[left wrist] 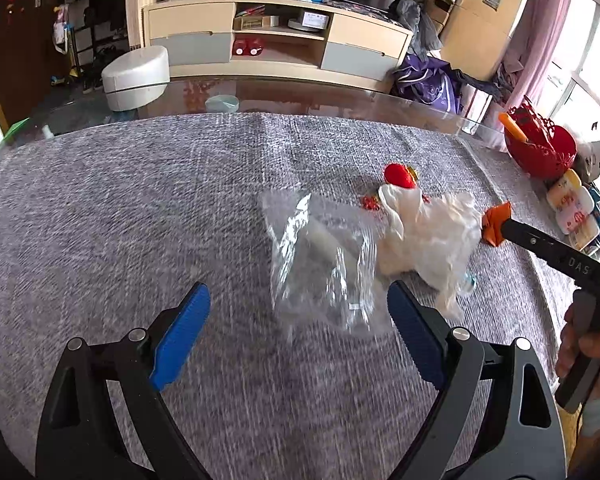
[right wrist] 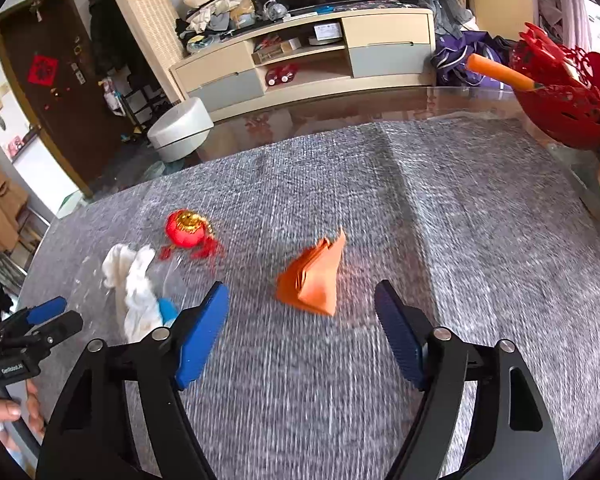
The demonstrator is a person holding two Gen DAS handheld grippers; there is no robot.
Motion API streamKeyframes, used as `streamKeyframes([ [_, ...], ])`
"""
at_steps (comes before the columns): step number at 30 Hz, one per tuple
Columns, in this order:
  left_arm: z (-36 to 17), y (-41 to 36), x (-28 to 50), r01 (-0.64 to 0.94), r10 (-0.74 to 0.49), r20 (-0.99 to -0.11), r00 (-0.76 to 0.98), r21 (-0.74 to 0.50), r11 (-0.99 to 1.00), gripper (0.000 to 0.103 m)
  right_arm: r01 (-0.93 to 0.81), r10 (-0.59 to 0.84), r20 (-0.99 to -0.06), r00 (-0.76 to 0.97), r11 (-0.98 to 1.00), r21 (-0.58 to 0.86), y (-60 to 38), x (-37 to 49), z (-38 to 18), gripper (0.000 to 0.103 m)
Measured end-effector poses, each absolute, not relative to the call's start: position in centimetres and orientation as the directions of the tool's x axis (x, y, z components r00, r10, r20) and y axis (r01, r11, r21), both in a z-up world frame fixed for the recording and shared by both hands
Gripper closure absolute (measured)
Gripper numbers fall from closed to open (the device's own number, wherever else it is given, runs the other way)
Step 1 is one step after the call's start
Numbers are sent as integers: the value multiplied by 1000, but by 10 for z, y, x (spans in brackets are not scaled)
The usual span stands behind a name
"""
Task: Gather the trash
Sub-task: 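Grasp the clear plastic bag with the left tool while the right tool grasps the orange paper cone, then carry the bag and cone down into the grey bin and open both tools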
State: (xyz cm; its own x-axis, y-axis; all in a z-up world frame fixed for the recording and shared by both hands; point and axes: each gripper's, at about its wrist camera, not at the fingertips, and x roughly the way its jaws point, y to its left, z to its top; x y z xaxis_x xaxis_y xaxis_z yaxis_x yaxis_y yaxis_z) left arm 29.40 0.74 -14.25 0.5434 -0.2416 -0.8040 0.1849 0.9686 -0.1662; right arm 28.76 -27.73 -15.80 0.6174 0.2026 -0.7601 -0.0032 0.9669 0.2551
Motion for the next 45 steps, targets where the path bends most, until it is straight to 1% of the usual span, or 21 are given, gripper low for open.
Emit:
streamKeyframes([
  [2,-146,3,301,200,-255,-807,533,-173,964,18,-7,206,-763,612,967,256,-275,293,-162,32],
  [5,-152,1,308,211,-272,-812,516,-188,959,19,-10,209,-770,602,967,255,-273,300,-168,40],
  [6,-154,1,309,210,-276,-813,512,-193,958,23,-9,211,-771,600,966,257,-274,301,-170,46],
  [7,-156,0,312,216,-283,-815,506,-198,956,32,-9,213,-772,599,966,260,-274,302,-172,54],
  [8,-157,-1,313,221,-290,-814,502,-204,954,36,-8,215,-772,598,965,262,-275,302,-172,59],
  [9,-157,-2,313,226,-298,-813,500,-210,951,46,-7,213,-773,598,965,260,-276,302,-173,66],
  [10,-158,-3,313,234,-306,-812,498,-214,948,49,-8,213,-771,601,965,260,-278,301,-174,68],
  [11,-158,-5,312,238,-304,-811,499,-209,948,49,-8,216,-769,602,964,264,-279,300,-174,68],
  [14,-155,-9,309,262,-313,-810,497,-204,943,55,-2,209,-767,606,965,262,-282,296,-172,70],
  [15,-154,-9,307,267,-317,-808,496,-205,942,66,-1,209,-767,606,965,262,-283,294,-171,71],
  [17,-152,-11,301,276,-318,-808,496,-200,940,68,5,199,-770,606,967,254,-285,288,-169,73],
  [20,-148,-13,289,286,-317,-806,500,-192,939,72,3,190,-771,608,970,241,-286,277,-165,80],
  [21,-147,-12,285,288,-319,-804,502,-192,938,76,0,194,-770,608,970,245,-287,272,-163,82],
  [22,-144,-12,279,289,-320,-800,508,-191,938,82,-7,201,-769,607,969,247,-287,265,-161,86],
  [24,-140,-10,269,287,-316,-796,516,-188,939,83,-19,205,-767,608,970,243,-286,254,-156,87],
  [30,-120,0,227,283,-316,-779,541,-186,941,85,-47,226,-759,611,967,250,-280,211,-142,88],
  [36,-102,8,183,240,-269,-765,585,-153,959,86,-80,256,-742,619,961,265,-265,166,-125,88],
  [41,-99,11,150,216,-219,-779,587,-110,970,87,-119,287,-719,633,954,275,-250,132,-109,88],
  [45,-112,9,124,214,-199,-811,550,-93,972,88,-133,298,-709,639,951,280,-245,113,-104,88],
])
